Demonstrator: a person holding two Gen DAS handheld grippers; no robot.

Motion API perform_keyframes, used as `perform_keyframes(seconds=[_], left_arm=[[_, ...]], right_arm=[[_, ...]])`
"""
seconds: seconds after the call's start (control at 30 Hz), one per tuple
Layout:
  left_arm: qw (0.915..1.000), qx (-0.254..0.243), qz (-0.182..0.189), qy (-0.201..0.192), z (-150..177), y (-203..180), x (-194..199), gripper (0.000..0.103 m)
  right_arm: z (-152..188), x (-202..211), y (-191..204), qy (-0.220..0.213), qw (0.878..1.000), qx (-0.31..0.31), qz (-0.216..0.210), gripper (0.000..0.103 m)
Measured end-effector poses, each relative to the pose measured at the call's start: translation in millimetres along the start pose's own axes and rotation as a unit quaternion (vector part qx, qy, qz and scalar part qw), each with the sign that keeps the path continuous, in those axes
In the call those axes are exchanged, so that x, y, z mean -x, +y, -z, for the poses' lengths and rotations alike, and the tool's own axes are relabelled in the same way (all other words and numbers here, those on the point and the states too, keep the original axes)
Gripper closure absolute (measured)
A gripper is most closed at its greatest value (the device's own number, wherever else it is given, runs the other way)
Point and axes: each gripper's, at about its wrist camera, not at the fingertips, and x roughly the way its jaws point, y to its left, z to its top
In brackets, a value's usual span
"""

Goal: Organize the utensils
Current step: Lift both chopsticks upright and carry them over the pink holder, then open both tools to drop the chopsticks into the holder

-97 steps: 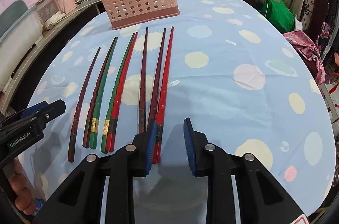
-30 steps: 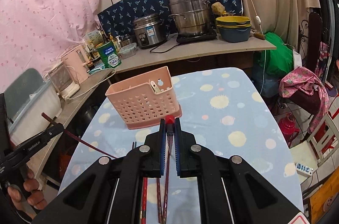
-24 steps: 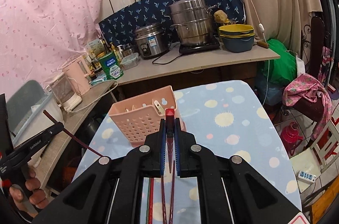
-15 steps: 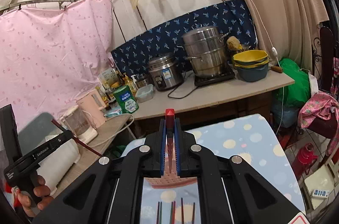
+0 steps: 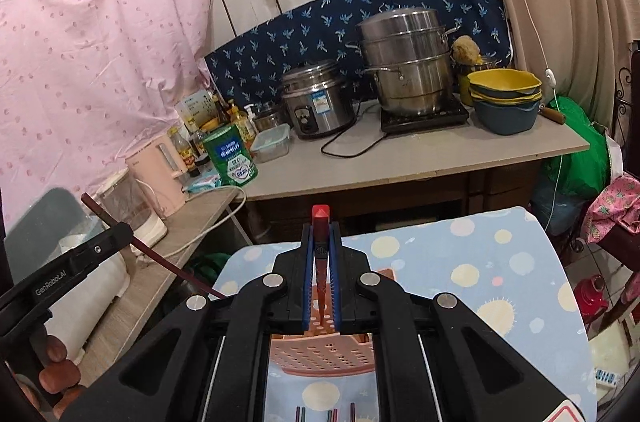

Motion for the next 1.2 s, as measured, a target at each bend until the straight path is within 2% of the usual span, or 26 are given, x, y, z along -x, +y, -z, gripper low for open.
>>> perform_keyframes(seconds=[0.17, 0.43, 0.47, 0.57, 0.63, 0.8, 1.0, 1.2], left_arm=[[0.9999, 0.006, -0.003, 0.012, 7, 4, -10, 0.096], [0.9999, 0.004, -0.007, 0.015, 15, 3, -11, 0.095], [0.9999, 0.004, -0.010, 0.014, 16, 2, -10, 0.094], [0.9998, 0.003, -0.018, 0.012, 18, 2, -7, 0.082], [0.9997, 0.004, -0.022, 0.010, 19, 3, -5, 0.070], [0.9995, 0.001, -0.033, 0.004, 23, 5, 8, 0.061], [0.9986, -0.010, -0.051, 0.004, 39, 4, 31, 0.059], [0.9974, -0.024, -0.067, 0.011, 69, 4, 54, 0.056]], right_arm=[[7, -24, 6, 0.025, 0.999, 0.020, 0.011, 0.096], [13, -34, 11, 0.033, 0.999, 0.035, 0.019, 0.094], [13, -33, 12, 0.031, 0.999, 0.035, 0.020, 0.092], [13, -31, 12, 0.027, 0.999, 0.034, 0.021, 0.090], [13, -26, 11, 0.025, 0.999, 0.030, 0.020, 0.087], [16, -8, 15, 0.014, 0.999, 0.040, 0.020, 0.081], [27, 28, 22, 0.007, 0.999, 0.047, 0.010, 0.077], [59, 66, 26, 0.019, 0.998, 0.056, 0.005, 0.074]])
